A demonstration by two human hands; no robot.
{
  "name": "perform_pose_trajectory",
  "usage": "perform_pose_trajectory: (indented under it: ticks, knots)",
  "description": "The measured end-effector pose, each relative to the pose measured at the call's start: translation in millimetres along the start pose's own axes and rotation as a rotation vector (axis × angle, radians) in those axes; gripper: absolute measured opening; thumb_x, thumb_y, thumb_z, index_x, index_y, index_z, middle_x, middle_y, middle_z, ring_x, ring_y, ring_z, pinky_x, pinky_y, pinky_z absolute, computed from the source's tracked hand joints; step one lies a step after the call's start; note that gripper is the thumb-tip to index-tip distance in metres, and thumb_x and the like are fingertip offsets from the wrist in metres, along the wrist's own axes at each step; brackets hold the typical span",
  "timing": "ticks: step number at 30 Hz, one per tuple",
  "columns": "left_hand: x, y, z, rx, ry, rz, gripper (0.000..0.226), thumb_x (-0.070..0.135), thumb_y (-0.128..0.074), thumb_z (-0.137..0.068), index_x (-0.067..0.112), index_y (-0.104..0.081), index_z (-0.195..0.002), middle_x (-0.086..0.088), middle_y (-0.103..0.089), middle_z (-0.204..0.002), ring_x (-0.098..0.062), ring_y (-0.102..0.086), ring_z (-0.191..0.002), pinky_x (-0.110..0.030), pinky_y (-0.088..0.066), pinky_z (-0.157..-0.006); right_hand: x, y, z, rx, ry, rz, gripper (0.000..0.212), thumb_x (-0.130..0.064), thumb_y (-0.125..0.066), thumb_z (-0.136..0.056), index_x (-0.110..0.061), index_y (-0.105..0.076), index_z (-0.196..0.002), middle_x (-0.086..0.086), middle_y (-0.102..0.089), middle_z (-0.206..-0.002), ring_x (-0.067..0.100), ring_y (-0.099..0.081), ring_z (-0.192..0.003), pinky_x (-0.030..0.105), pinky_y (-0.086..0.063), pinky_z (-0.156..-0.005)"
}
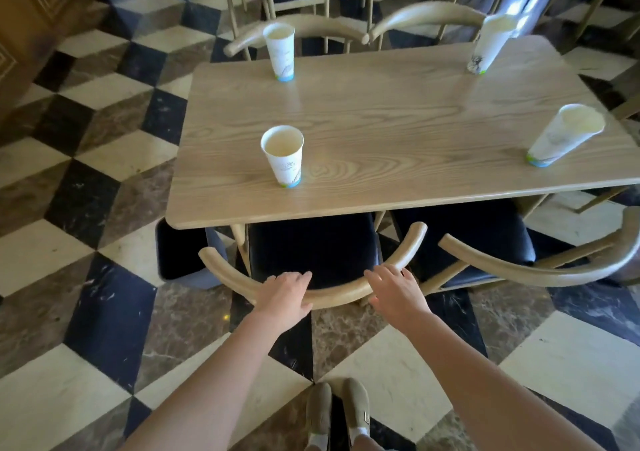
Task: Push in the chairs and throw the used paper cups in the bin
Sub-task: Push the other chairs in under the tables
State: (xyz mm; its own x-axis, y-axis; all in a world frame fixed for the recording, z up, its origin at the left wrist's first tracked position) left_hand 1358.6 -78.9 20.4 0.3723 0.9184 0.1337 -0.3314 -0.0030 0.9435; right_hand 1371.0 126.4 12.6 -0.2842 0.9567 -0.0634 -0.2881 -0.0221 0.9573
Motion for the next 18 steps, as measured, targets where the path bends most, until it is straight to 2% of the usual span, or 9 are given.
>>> perform_pose_trajectory:
  ticks: [6, 14, 18]
  knots:
    - [55.0, 43.0, -8.4, 0.111, -0.213, -0.091, 0.039, 0.036, -0.049, -0.091, 0.015, -0.049, -0.123, -0.004, -0.059, -0.109, -0.024, -0.058, -0.094, -0.038, -0.049, -0.077, 7.7, 36.5, 39.2, 0.081, -0.147, -0.001, 0.031, -0.030, -0.048, -0.094, -0.016, -0.053, -0.121, 0.005, -0.057, -0.121, 0.023, -0.049, -0.116, 0.039, -0.030, -0.104]
    - [155.7, 72.6, -13.3, 0.239, -0.436, -0.094, 0.031, 0.038, -0.050, -0.089, 0.017, -0.056, -0.111, -0.003, -0.061, -0.100, -0.023, -0.059, -0.091, -0.033, -0.043, -0.070, 55.2, 66.9, 116.6, 0.258, -0.366, -0.029, 0.027, -0.038, -0.049, -0.092, -0.019, -0.059, -0.108, 0.004, -0.061, -0.109, 0.024, -0.052, -0.108, 0.038, -0.038, -0.096]
    - [215.3, 79.7, -14.7, 0.262, -0.517, -0.071, 0.038, 0.038, -0.049, -0.091, 0.017, -0.053, -0.122, -0.004, -0.062, -0.111, -0.022, -0.058, -0.100, -0.035, -0.045, -0.081, 89.1, 68.6, 162.0, 0.332, -0.469, -0.078, 0.028, -0.036, -0.054, -0.089, -0.019, -0.061, -0.111, 0.005, -0.062, -0.113, 0.026, -0.053, -0.111, 0.040, -0.039, -0.097]
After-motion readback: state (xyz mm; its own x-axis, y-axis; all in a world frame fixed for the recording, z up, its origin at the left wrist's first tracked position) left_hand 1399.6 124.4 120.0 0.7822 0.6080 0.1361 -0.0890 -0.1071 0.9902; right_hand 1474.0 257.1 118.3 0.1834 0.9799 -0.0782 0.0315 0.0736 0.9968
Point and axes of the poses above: each hand's wrist, its own z-axis away from the middle knuckle, its own y-axis out of the back of the hand, x = y × z, the point moved 3 cm from there along -z, towards the middle knuckle
